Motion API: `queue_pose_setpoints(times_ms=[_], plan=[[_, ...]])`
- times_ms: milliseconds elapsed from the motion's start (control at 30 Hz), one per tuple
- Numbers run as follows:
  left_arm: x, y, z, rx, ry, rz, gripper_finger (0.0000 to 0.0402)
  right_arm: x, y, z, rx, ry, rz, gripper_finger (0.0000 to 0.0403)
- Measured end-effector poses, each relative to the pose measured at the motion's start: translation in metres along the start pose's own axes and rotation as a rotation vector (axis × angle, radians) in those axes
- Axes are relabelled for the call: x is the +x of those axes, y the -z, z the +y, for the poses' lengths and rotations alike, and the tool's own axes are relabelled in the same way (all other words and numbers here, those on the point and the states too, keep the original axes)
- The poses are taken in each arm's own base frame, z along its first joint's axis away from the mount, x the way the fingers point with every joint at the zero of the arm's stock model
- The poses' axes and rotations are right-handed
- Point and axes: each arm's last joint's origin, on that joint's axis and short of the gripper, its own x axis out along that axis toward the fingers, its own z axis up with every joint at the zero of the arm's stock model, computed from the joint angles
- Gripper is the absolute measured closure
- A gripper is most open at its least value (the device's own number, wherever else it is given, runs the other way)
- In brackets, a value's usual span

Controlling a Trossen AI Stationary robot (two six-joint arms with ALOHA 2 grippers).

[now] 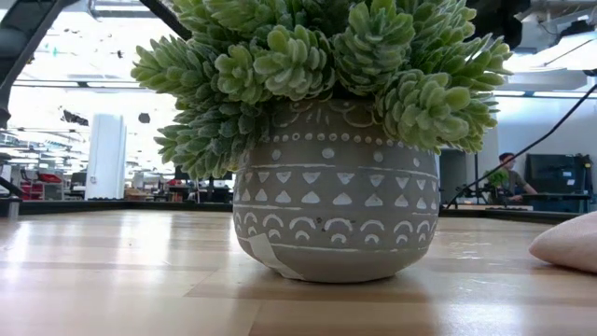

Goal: Pick and placing Produce into tupperware
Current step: Put the starfruit into the transparent bin, then put the bell pepper into the transparent bin

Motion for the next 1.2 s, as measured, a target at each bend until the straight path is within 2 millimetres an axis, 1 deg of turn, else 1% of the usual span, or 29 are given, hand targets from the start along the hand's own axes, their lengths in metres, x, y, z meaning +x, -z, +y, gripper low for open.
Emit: queue_pose_setpoints(times_ms=[133,233,433,600,767,1033,1200], plan=[[0.009,0.008,0.009,-0.093,0.046,0.04,0.0175,0.008,0.002,0.005,-0.019,0.017,0.022,0.0285],[0.013,0.014,0.013,-0.14,0.047,0.073,0.0175,0.017,0.004,0.009,-0.033,0.041,0.042,0.0285],[0.012,0.01,0.013,-0.139,0.041,0.041,0.0175,0.036,0.008,0.014,-0.055,0.091,0.087,0.0285],[0.013,0.01,0.013,-0.142,0.038,0.039,0.0175,0.046,0.009,0.017,-0.047,0.076,0.124,0.0285],[0.013,0.009,0.013,-0.14,0.037,0.031,0.0172,0.048,0.007,0.014,-0.033,0.085,0.122,0.0285],[0.012,0.009,0.012,-0.143,0.036,0.03,0.013,0.049,0.006,0.013,-0.027,0.093,0.121,0.0285],[0.012,0.009,0.012,-0.145,0.041,0.03,0.0119,0.049,0.006,0.013,-0.027,0.093,0.121,0.0285]])
